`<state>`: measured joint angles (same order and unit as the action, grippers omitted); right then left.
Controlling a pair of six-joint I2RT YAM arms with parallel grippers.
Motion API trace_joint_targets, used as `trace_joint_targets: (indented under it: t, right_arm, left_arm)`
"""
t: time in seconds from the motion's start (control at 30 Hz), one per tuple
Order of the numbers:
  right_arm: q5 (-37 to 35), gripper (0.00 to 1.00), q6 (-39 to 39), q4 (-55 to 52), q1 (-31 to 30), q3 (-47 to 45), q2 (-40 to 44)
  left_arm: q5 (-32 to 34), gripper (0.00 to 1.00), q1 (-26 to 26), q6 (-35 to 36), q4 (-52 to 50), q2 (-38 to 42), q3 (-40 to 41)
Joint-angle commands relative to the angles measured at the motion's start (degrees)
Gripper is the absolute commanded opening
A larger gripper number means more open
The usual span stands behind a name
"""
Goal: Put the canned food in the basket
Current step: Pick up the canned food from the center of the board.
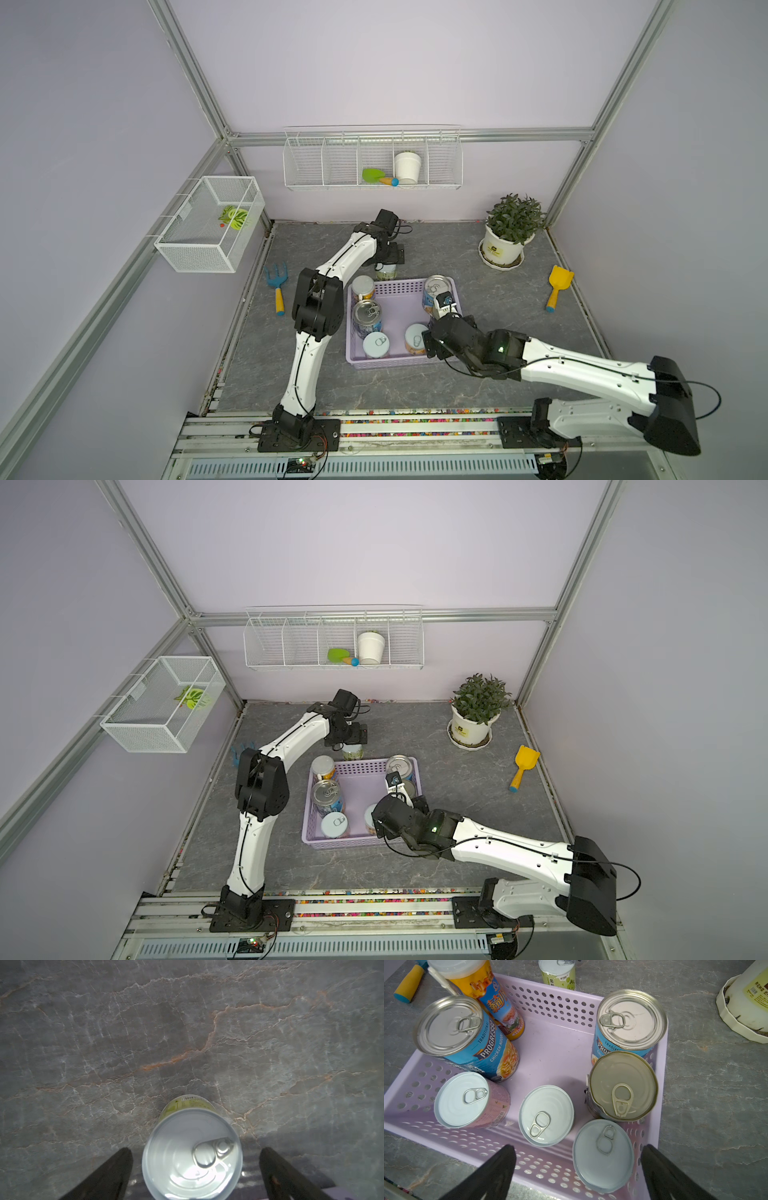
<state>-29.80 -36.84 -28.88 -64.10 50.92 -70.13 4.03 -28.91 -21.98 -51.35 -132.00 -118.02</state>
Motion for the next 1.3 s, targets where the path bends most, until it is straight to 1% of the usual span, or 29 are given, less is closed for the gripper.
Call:
trace_joint_targets:
  t: [0.0,0.13,0.17,0.27,0.33,0.4,0.67,0.77,0.93,1.03,1.13,1.27]
  right_arm:
    - [-0.92,0.98,-0.55,0.23,-0.33,-0.73,-0.44]
    - [-0.93,0.98,-0.58,0.28,-0.33,-0.69,-0.96]
    - [-0.94,0.98,-0.52,0.25,-0.28,-0.58,-1.06]
    - [-0.79,0.98,-0.54,0.17,-0.33,-0.39,-1.39]
    - [-0.81,0.98,-0.59,0.16,-0.33,-0.39,-1.46]
    - [-0.82,0.98,-0.54,0.17,-0.33,-0.46,-1.47]
    - [-1.11,0.98,-0.67,0.14,-0.33,-0.55,-1.43]
    - [-1.83,0.98,-1.0,0.4,-0.33,-1.19,-0.41]
    - [-2.1,0.98,-1.1,1.55,-0.33,-2.81,2.01]
    - [-2.1,0.98,-1.13,1.4,-0.33,-2.75,1.99]
    - [-2.51,0.98,-1.4,1.52,-0.3,-2.73,1.79]
    - [-3.66,0.98,-2.02,1.39,-0.35,-3.4,2.93]
  left_arm:
    - [2.04,1.0,-0.36,0.44,-1.99,-1.39,-1.96]
    - [1.84,1.0,-0.37,0.76,-2.1,-2.43,-2.13]
    - [1.77,0.98,-0.36,0.8,-2.13,-2.7,-2.18]
    - [2.03,0.88,-0.36,0.78,-2.18,-3.2,-2.13]
    - [2.37,0.82,-0.37,0.79,-2.13,-3.39,-2.22]
    - [2.72,0.74,-0.36,0.84,-2.0,-3.35,-2.46]
    - [3.68,0.64,-0.45,0.32,-3.17,-0.31,-2.52]
    - [5.26,0.64,-0.88,-0.34,-3.03,3.45,-0.75]
    - [6.25,0.63,-1.5,-1.14,0.46,12.94,5.64]
    - [6.73,0.63,-2.39,-1.07,0.15,16.93,6.57]
    - [8.1,0.63,-4.25,-0.9,-0.96,19.94,6.92]
    - [10.91,0.63,-8.21,-1.47,-1.83,24.1,8.81]
